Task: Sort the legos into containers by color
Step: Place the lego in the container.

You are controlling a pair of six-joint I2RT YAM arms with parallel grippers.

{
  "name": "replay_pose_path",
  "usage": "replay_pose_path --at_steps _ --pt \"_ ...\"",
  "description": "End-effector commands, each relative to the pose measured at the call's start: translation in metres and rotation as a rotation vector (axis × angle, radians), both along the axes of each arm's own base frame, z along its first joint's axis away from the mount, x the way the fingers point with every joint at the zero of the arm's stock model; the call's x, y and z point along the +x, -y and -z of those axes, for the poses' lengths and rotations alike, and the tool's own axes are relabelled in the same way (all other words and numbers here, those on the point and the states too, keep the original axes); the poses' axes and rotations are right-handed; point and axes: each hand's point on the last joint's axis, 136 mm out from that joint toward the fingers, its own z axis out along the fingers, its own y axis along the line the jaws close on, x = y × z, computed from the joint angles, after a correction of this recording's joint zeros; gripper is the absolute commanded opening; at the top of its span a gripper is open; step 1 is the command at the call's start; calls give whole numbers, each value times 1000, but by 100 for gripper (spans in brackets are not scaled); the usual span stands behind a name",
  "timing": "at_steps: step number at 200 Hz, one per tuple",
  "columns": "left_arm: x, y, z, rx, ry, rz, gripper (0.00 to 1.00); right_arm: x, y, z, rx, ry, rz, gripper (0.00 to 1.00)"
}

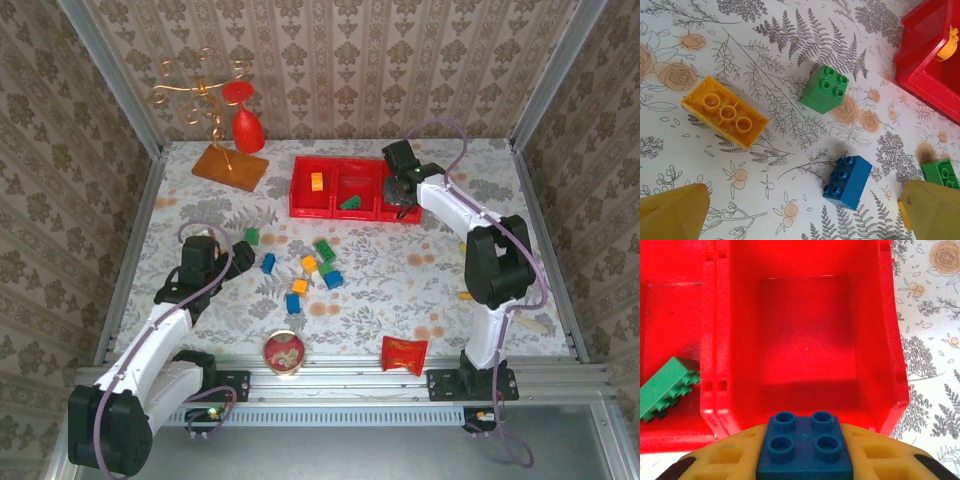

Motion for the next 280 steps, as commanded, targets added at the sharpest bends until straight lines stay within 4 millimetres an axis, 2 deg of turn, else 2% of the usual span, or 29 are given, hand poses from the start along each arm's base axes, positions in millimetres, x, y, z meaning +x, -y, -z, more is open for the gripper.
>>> replay_pose_path --at_steps 1,24,85,128,157,195,220,235,259,280 --pt "0 -4 -10 23 7 5 100 16 -4 1 -9 13 -31 21" --pt "-1 -6 -10 32 -1 0 100 23 -3 12 -36 -3 -30 22" --pt "-7 -17 -9 64 -4 -30 100 30 1 33 -80 -31 -24 35" --pt "-6 -22 -9 75 -6 -46 100 30 6 35 -94 -30 -15 49" --pt "-6 -25 -6 82 -15 -59 100 28 6 32 -96 -26 -12 52" --pt "-7 -30 -6 95 -23 -73 97 24 5 18 -77 0 -16 53" --pt "-5 -35 -4 115 -40 -83 94 14 5 6 -56 14 -22 55" --pt "-4 -38 -1 128 -59 -92 92 11 2 -7 -37 53 -27 56" --pt "2 -44 5 137 -98 -104 87 -3 3 -21 -22 80 -26 61" --pt "10 -46 13 141 -143 -102 86 -18 4 -31 4 101 -19 68"
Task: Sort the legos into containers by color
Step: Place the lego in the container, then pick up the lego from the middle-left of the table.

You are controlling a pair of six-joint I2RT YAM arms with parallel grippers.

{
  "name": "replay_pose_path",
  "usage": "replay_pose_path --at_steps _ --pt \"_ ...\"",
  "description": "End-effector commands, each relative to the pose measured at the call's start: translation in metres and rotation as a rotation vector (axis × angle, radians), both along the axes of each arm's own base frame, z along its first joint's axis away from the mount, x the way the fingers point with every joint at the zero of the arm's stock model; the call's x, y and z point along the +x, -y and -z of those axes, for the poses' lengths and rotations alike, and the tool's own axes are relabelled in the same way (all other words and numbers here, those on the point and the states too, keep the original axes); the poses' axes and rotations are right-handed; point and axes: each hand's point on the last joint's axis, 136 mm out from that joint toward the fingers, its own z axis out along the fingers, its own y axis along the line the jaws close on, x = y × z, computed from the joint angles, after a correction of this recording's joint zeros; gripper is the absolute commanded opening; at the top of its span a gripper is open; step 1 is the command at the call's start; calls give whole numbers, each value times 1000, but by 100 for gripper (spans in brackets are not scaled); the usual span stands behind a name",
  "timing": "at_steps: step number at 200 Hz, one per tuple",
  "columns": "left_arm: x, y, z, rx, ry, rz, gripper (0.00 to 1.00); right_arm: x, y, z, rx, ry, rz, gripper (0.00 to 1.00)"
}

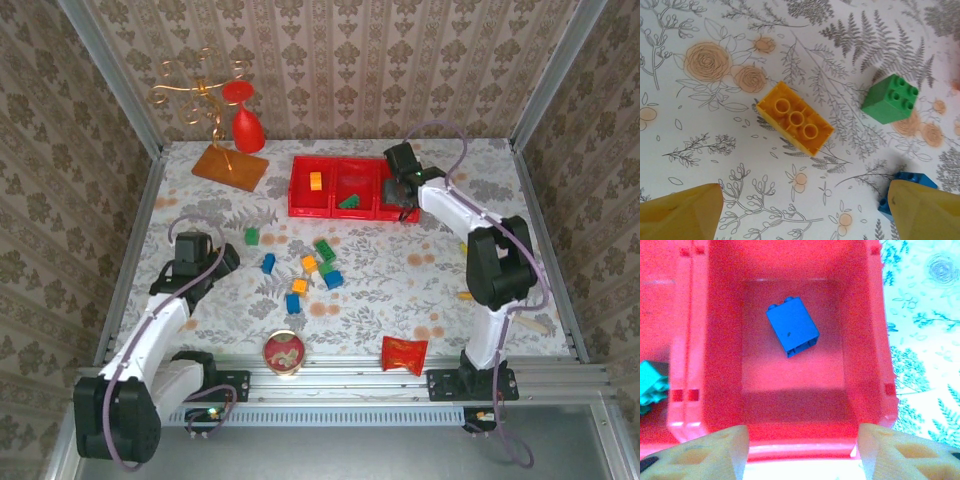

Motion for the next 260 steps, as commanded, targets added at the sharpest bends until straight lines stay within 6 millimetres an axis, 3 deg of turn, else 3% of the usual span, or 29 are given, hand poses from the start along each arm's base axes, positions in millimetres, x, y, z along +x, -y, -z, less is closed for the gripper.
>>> replay_pose_path --at_steps 1,55,139,165,172,197,260 --pt "9 -5 -1 28 -33 7 87 -12 -3 -26 45 65 -1 68" --pt "34 -13 23 21 -130 -8 86 -58 9 -34 110 94 72 100" --pt "63 -28 46 69 -185 -79 84 -100 18 -36 183 93 123 100" --pt "71 -31 50 83 -200 -88 84 -104 21 -30 178 80 141 100" --pt "73 -31 52 88 -206 -90 84 -107 23 -41 185 109 145 100" --pt "78 -33 58 108 -236 -88 84 -110 27 -41 173 111 159 100" --pt "75 -30 71 183 -314 -54 83 -112 29 -45 181 127 173 100"
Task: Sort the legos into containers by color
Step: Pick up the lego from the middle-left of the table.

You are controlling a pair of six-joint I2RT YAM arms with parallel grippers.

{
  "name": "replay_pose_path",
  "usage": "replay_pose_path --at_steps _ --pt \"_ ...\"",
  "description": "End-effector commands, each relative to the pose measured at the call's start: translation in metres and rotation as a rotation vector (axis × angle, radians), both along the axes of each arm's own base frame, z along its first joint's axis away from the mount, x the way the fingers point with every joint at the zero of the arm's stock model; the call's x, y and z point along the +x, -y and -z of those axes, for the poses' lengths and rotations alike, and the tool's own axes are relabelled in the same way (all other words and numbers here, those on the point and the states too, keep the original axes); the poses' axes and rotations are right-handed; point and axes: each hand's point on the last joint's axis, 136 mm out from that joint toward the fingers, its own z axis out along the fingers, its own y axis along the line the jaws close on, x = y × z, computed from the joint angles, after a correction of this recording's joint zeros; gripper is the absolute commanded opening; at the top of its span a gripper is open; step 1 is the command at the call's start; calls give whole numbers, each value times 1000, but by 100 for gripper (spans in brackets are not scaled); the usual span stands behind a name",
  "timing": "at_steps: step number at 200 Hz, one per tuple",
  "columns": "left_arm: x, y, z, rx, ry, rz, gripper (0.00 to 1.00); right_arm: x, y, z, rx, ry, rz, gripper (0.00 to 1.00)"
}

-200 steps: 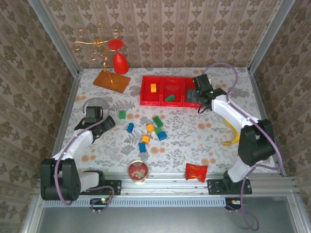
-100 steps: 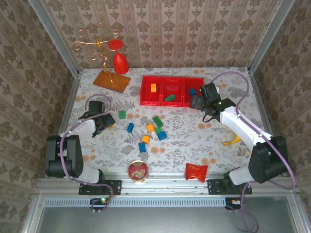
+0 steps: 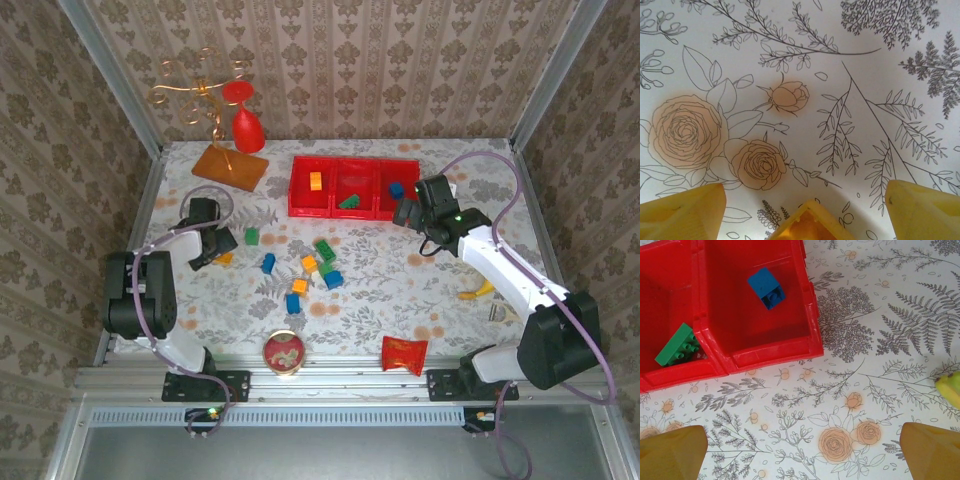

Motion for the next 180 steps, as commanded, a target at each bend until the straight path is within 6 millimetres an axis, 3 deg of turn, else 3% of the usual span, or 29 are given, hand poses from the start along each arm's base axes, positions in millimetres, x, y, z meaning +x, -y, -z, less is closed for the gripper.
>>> replay_pose_path --at_steps 1,100,180 --pt "-4 -2 -1 59 -44 30 83 -7 5 -4 -2 9 32 100" --pt "-30 13 6 35 -82 81 62 -6 5 -5 4 7 49 100" --pt "-29 16 18 14 -85 86 51 -5 5 -4 13 0 60 100"
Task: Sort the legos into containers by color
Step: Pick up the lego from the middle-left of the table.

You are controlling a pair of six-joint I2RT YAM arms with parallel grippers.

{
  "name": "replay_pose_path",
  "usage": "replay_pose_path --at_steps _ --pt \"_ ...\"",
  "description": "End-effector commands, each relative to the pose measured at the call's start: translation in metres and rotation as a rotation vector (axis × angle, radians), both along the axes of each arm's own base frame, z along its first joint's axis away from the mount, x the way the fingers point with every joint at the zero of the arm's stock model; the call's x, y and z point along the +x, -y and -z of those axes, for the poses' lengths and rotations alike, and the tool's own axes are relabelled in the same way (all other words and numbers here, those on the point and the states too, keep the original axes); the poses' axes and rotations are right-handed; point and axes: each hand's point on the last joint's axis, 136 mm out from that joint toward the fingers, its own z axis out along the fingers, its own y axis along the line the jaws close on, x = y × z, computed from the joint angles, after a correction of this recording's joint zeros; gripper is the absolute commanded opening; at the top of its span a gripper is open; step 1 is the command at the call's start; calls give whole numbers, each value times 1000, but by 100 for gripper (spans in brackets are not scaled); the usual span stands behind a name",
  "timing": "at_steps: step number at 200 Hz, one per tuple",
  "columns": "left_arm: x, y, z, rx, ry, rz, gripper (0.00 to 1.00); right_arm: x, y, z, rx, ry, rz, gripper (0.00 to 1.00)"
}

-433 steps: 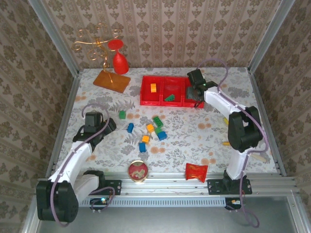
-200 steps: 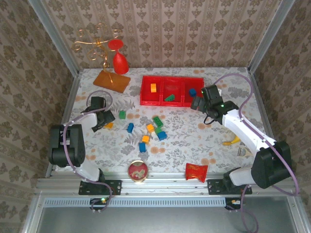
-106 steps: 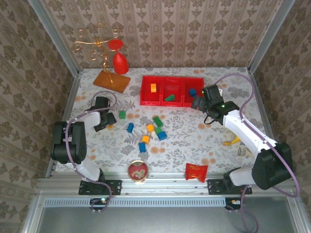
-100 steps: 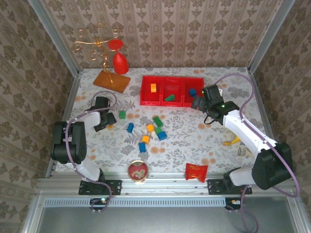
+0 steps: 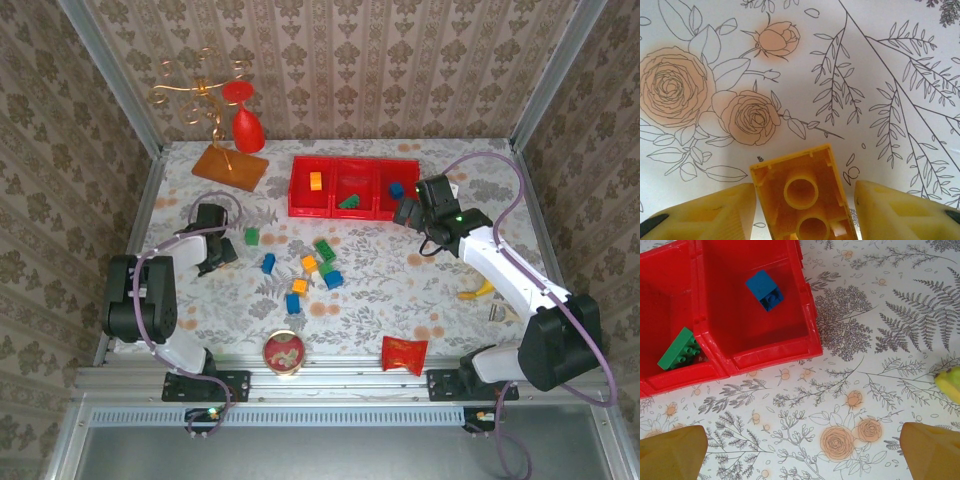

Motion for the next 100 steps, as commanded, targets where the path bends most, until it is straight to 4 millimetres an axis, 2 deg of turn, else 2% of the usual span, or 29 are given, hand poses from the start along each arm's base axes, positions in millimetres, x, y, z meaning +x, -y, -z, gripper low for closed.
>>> replay_pose_path --at_steps 1,55,61,100 --pt "-6 4 10 -16 -27 19 51 -4 4 -1 -12 -6 27 100" --pt "-8 6 10 -26 -18 23 41 -5 6 -4 -15 4 36 100" --pt "-9 6 9 -27 -13 24 40 -10 8 -1 -23 -18 36 100" --pt "-9 7 -2 -29 30 36 38 -15 11 -1 -25 -16 45 100"
